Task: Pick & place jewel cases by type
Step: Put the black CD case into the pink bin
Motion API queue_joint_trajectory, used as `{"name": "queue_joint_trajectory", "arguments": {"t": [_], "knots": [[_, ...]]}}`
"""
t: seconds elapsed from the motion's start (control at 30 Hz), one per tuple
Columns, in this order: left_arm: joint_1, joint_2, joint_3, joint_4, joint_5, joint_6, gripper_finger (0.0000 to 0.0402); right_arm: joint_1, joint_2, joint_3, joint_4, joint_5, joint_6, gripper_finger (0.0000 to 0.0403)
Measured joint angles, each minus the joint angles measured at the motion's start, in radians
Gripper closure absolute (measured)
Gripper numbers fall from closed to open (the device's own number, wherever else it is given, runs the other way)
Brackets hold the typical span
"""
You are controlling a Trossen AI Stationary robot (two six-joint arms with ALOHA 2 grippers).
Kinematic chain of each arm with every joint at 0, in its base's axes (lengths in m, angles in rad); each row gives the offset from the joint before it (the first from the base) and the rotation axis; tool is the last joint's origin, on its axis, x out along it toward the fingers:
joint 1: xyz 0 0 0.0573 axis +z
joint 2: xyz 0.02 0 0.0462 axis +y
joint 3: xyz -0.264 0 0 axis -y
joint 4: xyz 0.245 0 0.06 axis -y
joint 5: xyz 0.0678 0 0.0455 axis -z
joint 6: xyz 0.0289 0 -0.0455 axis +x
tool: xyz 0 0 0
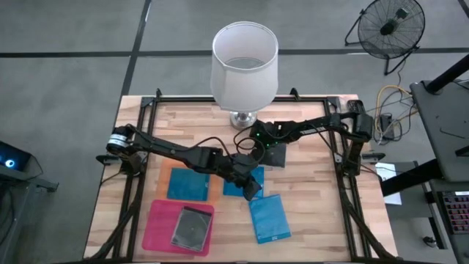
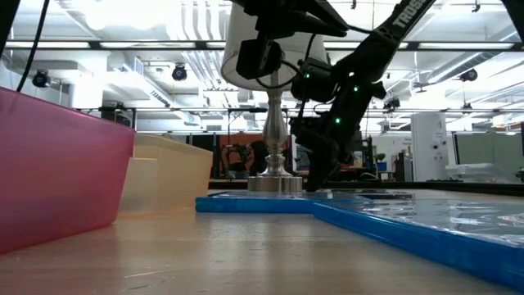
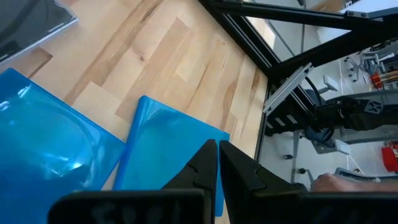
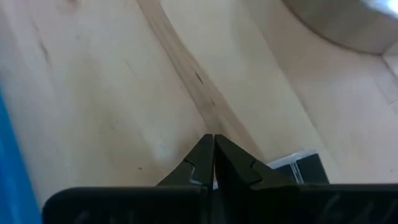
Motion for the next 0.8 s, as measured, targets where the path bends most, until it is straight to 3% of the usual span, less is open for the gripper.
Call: {"name": "queue_joint_trajectory", "arguments": {"t": [0.3,0.8], "knots": [[-0.003,0.000,0.000,0.002,0.003,0.001,0.0402,-0.001,0.005,-0.007,-0.076,0.050,0.099,0.0395],[-0.004,0.000,0.000,0.002,0.002,0.004,0.0402,-0.002,-0.029,-0.012,-0.285,0.113,0.541,0.0395]]}}
